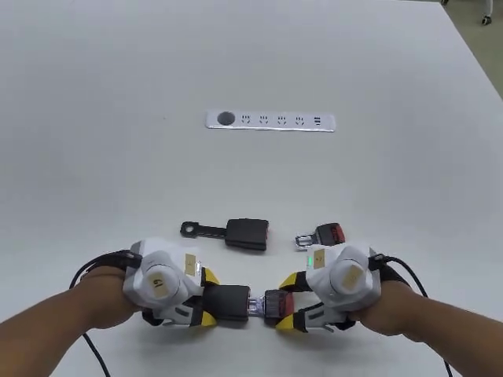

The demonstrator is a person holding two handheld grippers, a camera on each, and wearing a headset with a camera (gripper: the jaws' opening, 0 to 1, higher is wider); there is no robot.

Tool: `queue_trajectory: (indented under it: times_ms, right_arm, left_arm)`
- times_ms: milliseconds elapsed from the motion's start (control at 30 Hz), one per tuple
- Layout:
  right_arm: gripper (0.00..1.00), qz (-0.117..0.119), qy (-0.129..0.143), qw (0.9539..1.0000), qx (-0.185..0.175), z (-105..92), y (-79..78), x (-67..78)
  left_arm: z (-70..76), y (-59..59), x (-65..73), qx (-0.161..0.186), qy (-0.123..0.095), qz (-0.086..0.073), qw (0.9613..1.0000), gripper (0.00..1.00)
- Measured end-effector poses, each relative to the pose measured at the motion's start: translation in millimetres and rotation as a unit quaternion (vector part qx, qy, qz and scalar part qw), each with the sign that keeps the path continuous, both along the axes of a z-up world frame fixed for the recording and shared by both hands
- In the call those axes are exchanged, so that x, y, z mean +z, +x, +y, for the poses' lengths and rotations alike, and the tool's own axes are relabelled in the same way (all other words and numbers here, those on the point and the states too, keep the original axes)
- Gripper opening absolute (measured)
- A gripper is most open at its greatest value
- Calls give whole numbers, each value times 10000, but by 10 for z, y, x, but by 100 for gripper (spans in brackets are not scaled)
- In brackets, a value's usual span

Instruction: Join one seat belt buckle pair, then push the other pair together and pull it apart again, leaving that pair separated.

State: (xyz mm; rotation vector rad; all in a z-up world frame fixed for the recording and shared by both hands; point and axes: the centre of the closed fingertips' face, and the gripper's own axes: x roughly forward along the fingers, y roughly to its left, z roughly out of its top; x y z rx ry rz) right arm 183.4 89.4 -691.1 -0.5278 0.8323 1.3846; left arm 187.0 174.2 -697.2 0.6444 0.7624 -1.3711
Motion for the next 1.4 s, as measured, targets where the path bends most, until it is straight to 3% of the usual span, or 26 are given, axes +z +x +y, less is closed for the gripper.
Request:
queue_trajectory:
  times_ms: [67, 433, 600, 1400]
  right_arm:
    - [32, -9, 11, 10000, -26, 12, -10, -1]
    - [32, -76, 4, 10000, -32, 25, -14, -43]
    - [31, -101, 56, 9999, -36, 144, -15, -28]
    - [31, -240, -5, 9996, -167, 191, 4, -29]
  left_arm:
    - [4, -2, 4, 84, -85, 15, 9999, 33]
    - [3, -17, 1, -83, -22, -19, 10000, 32]
    - [-2, -12, -7, -118, 29, -8, 9999, 32]
    - [-28, 11, 2, -119, 46, 17, 9999, 32]
